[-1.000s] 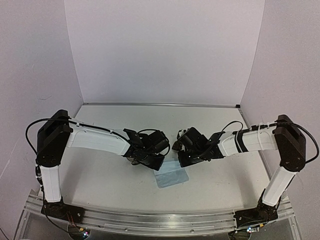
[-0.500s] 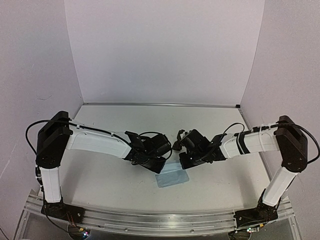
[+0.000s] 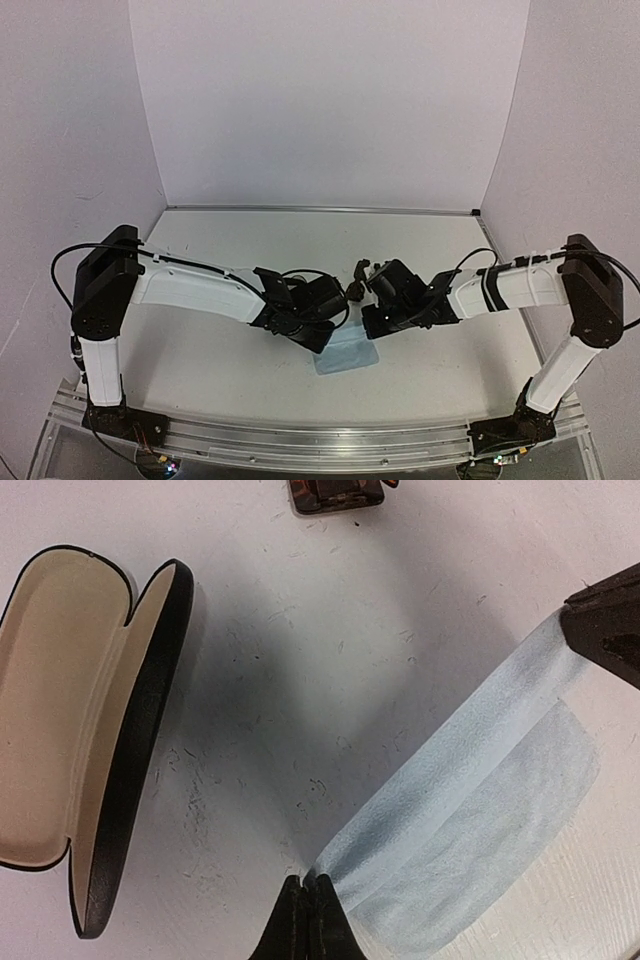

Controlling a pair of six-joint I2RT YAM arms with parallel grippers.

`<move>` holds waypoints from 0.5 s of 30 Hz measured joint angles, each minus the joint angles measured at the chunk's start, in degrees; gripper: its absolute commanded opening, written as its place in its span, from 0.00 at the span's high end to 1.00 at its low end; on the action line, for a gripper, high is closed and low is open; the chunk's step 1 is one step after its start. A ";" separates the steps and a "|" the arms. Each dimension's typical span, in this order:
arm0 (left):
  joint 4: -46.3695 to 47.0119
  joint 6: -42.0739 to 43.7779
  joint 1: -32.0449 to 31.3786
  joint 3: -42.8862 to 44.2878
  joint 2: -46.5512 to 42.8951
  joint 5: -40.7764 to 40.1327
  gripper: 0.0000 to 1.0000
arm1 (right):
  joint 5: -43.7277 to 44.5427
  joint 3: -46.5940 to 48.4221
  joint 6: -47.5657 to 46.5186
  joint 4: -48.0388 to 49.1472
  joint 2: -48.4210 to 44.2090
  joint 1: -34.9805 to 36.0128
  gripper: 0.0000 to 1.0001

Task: Organize the sunglasses
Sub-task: Fold the glasses cleaning cloth at the center of the board.

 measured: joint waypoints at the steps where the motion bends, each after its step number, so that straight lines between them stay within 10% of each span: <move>1: -0.07 -0.07 -0.15 0.00 0.00 -0.13 1.00 | -0.04 -0.26 0.00 0.02 -0.20 0.02 1.00; 15: -1.29 -0.46 -2.03 1.14 0.00 -1.88 1.00 | -0.24 -3.15 0.79 0.96 -1.05 1.29 0.98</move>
